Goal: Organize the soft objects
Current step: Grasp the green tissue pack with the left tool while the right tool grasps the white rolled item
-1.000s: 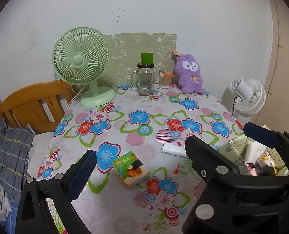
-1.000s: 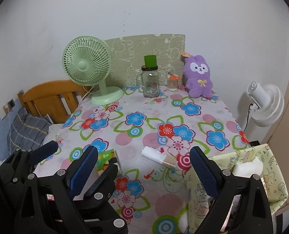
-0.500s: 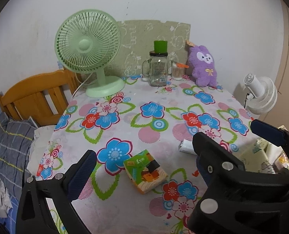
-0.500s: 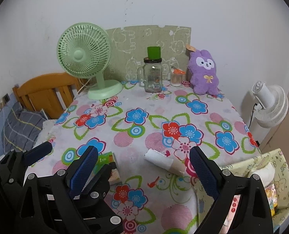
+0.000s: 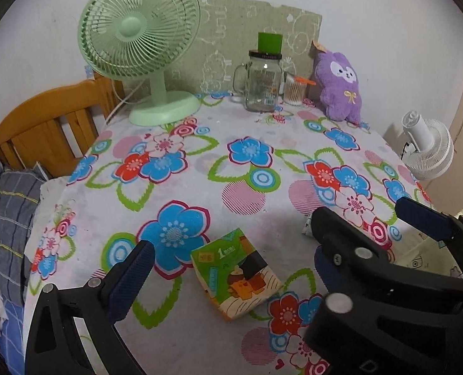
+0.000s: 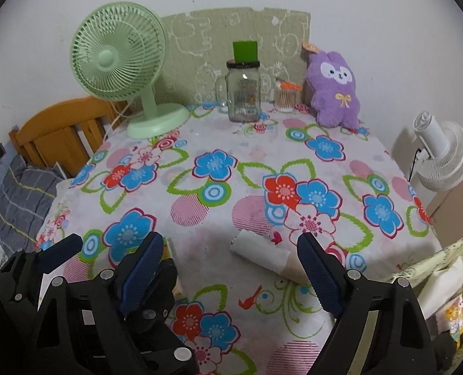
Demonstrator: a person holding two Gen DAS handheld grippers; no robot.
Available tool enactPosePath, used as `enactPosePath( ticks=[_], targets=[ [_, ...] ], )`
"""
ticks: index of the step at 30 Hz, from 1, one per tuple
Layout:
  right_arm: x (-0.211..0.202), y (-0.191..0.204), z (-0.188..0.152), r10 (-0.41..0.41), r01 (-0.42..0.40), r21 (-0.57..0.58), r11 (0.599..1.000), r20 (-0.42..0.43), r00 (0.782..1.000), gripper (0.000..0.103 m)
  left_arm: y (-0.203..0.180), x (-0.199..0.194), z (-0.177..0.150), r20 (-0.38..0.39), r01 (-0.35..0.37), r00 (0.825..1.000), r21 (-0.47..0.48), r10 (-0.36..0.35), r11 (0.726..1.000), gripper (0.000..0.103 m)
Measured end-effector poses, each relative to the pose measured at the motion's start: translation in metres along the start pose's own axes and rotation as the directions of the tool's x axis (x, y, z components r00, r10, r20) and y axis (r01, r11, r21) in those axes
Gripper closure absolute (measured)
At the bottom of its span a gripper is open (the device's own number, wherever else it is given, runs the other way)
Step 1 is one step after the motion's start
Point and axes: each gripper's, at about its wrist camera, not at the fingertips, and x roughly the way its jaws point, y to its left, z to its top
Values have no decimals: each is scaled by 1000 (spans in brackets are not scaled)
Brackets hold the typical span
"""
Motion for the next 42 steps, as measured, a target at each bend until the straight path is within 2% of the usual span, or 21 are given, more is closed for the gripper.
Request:
enactPosePath(
  ticks=[19, 28, 29, 35, 38, 42],
  targets=[
    [60, -13, -9, -38, 43, 50, 998, -107, 994, 21, -9, 48, -6, -91, -10, 996, 16, 11, 1000, 1],
    [81, -16, -17, -57, 64, 40, 997, -159, 986, 21, -11, 64, -13, -128, -19, 992, 27, 22, 999, 11],
    [83, -16, -18, -58, 65, 38, 997, -163, 985, 21, -11, 65, -14, -133, -14, 991, 28, 18, 999, 16],
    [88, -16, -20, -78, 84, 30, 996, -172, 982, 38, -13, 63, -16, -111, -4, 994, 38, 8, 999, 24],
    [88, -18, -20, -94, 101, 35, 994, -167, 981, 53, -12, 62, -16, -103, 1, 995, 38, 3, 999, 34],
    [87, -21, -20, -121, 130, 45, 991, -161, 979, 73, -11, 60, -16, -98, -1, 995, 35, 5, 999, 40]
  ],
)
